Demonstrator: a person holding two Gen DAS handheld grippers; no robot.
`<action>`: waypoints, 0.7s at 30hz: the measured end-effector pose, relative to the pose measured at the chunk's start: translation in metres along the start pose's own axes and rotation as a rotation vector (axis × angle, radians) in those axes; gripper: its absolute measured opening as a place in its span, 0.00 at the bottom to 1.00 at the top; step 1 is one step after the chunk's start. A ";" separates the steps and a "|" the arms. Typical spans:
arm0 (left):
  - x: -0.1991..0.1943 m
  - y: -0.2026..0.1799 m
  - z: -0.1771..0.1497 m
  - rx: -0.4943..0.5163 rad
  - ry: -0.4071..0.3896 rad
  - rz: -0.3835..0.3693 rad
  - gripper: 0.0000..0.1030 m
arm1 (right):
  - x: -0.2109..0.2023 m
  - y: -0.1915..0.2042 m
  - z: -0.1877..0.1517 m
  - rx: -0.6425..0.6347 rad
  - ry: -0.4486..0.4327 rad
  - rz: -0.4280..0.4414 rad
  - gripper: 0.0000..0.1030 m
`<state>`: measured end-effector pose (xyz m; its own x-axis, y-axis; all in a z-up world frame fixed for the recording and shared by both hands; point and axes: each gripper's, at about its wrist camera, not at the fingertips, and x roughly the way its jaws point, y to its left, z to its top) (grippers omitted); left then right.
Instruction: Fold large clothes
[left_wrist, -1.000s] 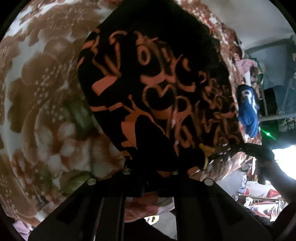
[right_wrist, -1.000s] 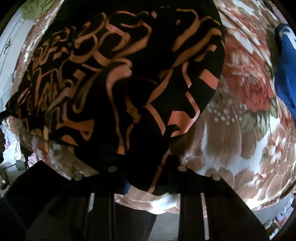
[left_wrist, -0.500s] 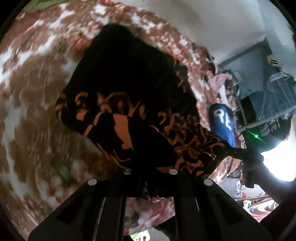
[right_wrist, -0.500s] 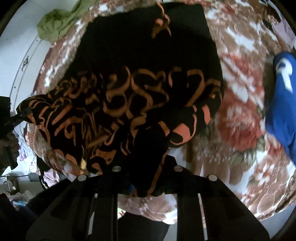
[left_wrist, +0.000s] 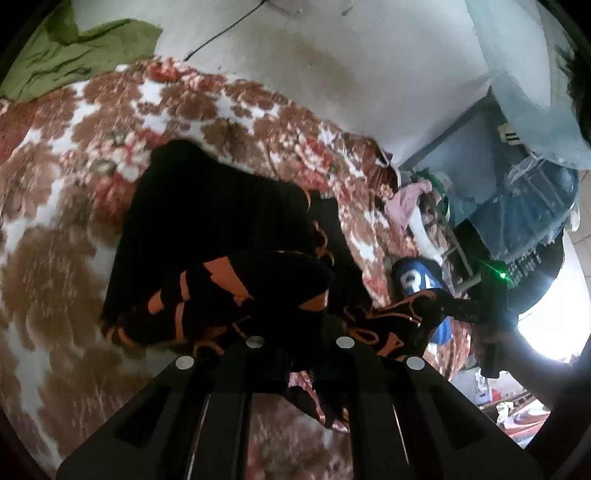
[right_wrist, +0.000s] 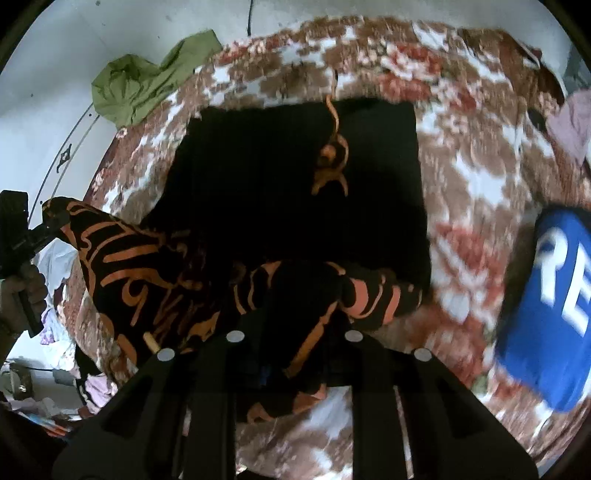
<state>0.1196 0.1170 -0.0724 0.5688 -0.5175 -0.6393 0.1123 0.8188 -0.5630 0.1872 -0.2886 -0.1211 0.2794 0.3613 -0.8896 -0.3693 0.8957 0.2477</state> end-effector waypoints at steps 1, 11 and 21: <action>0.003 0.000 0.009 0.006 -0.011 -0.010 0.06 | -0.001 -0.001 0.013 -0.009 -0.017 -0.008 0.13; 0.048 0.008 0.107 0.111 -0.094 -0.009 0.06 | 0.019 -0.020 0.118 -0.074 -0.095 -0.071 0.10; 0.122 0.051 0.194 0.124 -0.111 0.047 0.06 | 0.078 -0.053 0.212 -0.105 -0.103 -0.106 0.07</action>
<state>0.3531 0.1437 -0.0775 0.6615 -0.4529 -0.5978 0.1790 0.8694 -0.4605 0.4166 -0.2528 -0.1219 0.4092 0.2960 -0.8631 -0.4221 0.9000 0.1085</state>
